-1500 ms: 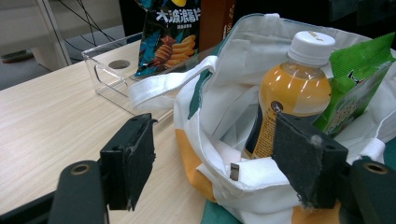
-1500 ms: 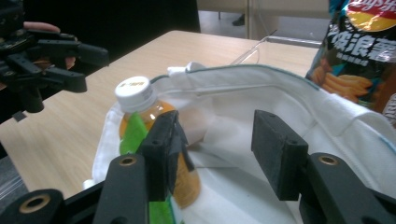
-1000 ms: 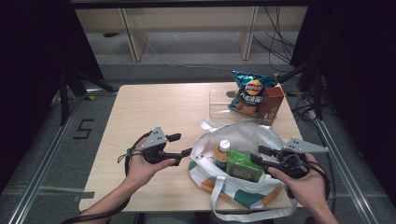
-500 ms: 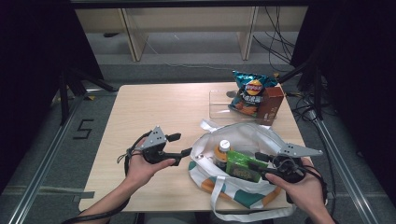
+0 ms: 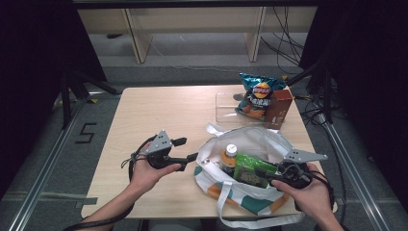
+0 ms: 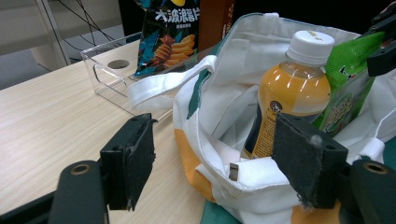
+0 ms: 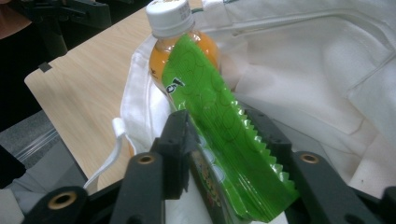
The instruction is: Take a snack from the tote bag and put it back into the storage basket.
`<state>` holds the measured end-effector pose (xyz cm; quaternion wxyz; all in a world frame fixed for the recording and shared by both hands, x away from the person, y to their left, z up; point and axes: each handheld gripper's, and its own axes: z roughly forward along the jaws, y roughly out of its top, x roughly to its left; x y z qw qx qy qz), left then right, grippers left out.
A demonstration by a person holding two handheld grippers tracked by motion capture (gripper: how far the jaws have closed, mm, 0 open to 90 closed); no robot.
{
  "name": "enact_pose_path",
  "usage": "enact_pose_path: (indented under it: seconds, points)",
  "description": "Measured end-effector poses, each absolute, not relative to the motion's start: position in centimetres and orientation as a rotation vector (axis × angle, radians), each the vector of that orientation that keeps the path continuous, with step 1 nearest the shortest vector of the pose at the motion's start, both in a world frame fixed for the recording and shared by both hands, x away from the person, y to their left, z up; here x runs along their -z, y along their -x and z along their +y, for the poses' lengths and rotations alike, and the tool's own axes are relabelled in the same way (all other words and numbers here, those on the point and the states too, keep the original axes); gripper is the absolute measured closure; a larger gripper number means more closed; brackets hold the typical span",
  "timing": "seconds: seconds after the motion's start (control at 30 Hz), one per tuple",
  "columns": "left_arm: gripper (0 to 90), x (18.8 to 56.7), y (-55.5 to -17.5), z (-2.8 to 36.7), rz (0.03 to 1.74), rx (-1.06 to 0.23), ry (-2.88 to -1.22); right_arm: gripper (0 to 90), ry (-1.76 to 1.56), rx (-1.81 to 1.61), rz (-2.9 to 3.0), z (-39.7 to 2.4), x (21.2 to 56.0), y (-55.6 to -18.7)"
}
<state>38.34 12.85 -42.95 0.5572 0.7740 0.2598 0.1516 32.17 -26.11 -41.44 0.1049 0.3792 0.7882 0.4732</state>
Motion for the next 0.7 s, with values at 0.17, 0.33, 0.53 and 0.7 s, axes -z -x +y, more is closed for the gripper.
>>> enact_pose_path:
  seconds: [0.17,0.33,0.53,0.7]
  points:
    - [29.3,42.92,-38.32,12.82,0.612,-0.359,-1.826,72.4,-1.132,-1.425,2.332,-25.87,41.34,-31.93]
    - [29.3,42.96,-38.37,12.81,0.611,-0.358,-1.827,79.4,-1.121,-1.416,2.336,-25.92,41.3,-31.91]
    - [29.3,42.99,-38.37,12.74,0.608,-0.357,-1.828,85.6,-1.03,-1.363,2.324,-26.22,41.1,-32.07]
    - [29.3,42.96,-38.36,12.81,0.612,-0.358,-1.827,89.9,-1.046,-1.374,2.284,-26.23,41.0,-31.87]
